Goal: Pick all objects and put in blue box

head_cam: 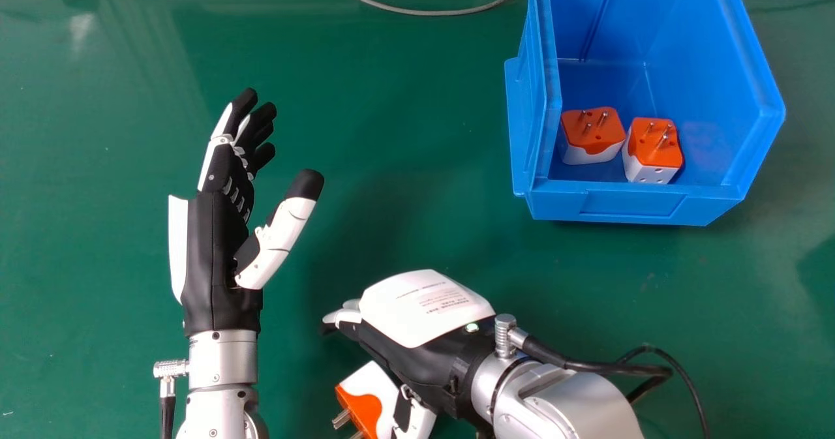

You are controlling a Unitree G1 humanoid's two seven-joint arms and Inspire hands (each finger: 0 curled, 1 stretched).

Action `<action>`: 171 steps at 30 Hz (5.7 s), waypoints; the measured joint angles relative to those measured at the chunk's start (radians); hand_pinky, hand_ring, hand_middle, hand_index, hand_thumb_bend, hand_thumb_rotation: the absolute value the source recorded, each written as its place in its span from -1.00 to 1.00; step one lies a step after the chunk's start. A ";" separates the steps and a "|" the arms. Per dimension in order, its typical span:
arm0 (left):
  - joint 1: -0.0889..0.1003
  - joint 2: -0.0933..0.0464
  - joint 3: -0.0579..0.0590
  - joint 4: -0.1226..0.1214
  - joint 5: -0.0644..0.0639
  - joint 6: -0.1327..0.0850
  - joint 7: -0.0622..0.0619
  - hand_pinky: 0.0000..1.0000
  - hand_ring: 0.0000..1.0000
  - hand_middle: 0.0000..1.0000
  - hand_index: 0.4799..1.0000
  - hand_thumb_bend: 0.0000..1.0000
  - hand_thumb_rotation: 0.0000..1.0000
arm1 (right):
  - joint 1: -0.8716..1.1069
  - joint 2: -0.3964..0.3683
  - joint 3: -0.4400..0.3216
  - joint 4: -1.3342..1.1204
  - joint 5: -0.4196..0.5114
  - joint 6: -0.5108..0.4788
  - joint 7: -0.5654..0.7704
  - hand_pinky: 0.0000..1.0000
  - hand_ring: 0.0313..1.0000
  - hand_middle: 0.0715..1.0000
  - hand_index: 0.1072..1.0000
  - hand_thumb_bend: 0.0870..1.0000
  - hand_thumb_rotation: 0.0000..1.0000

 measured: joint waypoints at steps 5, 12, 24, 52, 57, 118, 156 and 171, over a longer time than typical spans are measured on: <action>0.000 0.000 0.000 0.000 -0.001 0.000 -0.001 0.74 0.77 0.74 0.55 0.66 0.15 | -0.020 0.021 0.001 0.035 -0.001 0.003 -0.010 0.46 0.81 0.83 0.64 0.27 -1.00; 0.000 0.000 0.000 0.000 -0.003 0.000 -0.005 0.74 0.78 0.75 0.56 0.66 0.15 | -0.036 0.034 0.001 0.069 0.000 0.002 -0.032 0.47 0.82 0.82 0.63 0.25 -1.00; 0.000 0.000 0.000 0.000 -0.009 0.000 -0.019 0.75 0.78 0.75 0.56 0.67 0.15 | -0.062 0.055 0.004 0.116 -0.001 0.008 -0.046 0.52 0.85 0.84 0.63 0.16 -1.00; -0.001 -0.002 0.001 0.001 -0.021 0.000 -0.040 0.77 0.79 0.75 0.56 0.67 0.14 | -0.109 0.065 0.027 0.205 0.000 -0.016 -0.121 0.13 0.43 0.60 0.52 0.09 -1.00; -0.002 -0.003 0.001 0.000 -0.030 0.001 -0.045 0.79 0.80 0.76 0.56 0.68 0.14 | -0.123 0.080 0.033 0.225 -0.005 -0.014 -0.159 -0.08 0.21 0.36 0.44 0.05 -1.00; -0.004 -0.006 0.001 0.002 -0.040 0.007 -0.049 0.81 0.82 0.77 0.57 0.67 0.12 | -0.009 -0.005 -0.061 0.160 0.086 -0.063 -0.281 -0.64 -0.21 -0.08 -0.14 -0.06 -1.00; -0.003 -0.007 -0.001 0.002 -0.039 0.007 -0.043 0.84 0.82 0.77 0.57 0.67 0.12 | 0.108 -0.030 -0.202 0.058 0.083 -0.096 -0.540 -0.55 -0.29 -0.15 -0.09 -0.07 -1.00; -0.004 -0.007 -0.002 0.002 -0.042 0.009 -0.045 0.84 0.82 0.77 0.58 0.67 0.11 | 0.125 0.005 -0.256 0.059 0.093 -0.130 -0.798 -0.54 -0.29 -0.14 -0.08 -0.07 -1.00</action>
